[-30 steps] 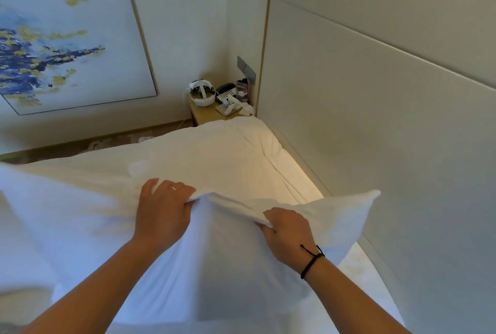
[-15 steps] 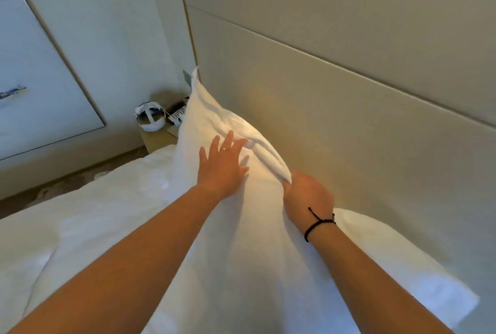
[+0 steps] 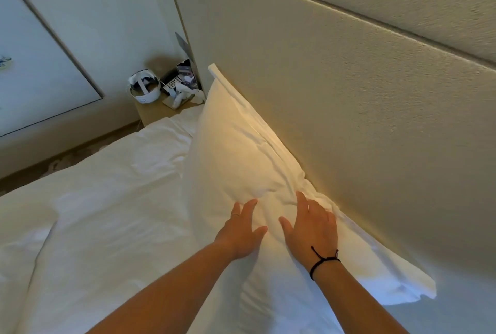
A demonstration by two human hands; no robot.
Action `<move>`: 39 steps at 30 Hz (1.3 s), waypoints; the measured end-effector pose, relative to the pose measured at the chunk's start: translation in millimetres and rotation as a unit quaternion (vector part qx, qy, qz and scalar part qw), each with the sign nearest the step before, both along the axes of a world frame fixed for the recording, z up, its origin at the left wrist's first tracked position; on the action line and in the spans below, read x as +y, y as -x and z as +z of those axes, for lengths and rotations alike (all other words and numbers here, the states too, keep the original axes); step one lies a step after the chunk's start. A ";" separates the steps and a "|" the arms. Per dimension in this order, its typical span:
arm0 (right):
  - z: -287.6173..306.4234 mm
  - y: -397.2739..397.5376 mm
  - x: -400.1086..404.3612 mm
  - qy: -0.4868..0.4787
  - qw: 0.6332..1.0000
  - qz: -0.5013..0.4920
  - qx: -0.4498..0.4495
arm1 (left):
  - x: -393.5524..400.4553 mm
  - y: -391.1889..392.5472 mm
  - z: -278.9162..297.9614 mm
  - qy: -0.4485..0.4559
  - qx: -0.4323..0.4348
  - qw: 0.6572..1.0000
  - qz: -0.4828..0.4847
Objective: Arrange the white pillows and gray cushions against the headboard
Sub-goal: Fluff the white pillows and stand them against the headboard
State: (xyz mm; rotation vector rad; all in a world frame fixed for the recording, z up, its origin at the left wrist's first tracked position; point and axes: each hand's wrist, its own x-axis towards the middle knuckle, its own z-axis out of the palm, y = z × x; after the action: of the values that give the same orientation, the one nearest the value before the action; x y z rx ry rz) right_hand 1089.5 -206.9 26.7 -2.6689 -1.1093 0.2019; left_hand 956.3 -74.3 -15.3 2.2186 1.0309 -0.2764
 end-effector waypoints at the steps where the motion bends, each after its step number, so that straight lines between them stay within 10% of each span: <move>1: 0.2 2.5 1.2 -0.003 1.000 -0.002 -0.001 | 2.7 3.1 0.4 0.000 -0.009 1.000 -0.003; 11: -13.2 97.5 41.0 0.044 0.977 0.196 0.070 | -5.7 154.3 -2.2 -0.008 0.000 0.984 0.177; 21: -35.2 272.6 98.7 0.126 0.870 0.389 0.276 | -32.6 420.0 25.5 -0.104 0.023 0.869 0.484; 39: -76.4 646.5 137.1 0.207 0.824 0.499 0.168 | -38.8 793.5 -50.4 -0.111 0.051 0.784 0.609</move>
State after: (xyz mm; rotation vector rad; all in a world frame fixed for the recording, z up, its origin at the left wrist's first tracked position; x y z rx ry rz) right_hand 443.0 -69.8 -49.8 -1.8872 -2.4009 1.1449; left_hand 162.9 -113.2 -65.7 1.2718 2.3769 0.3350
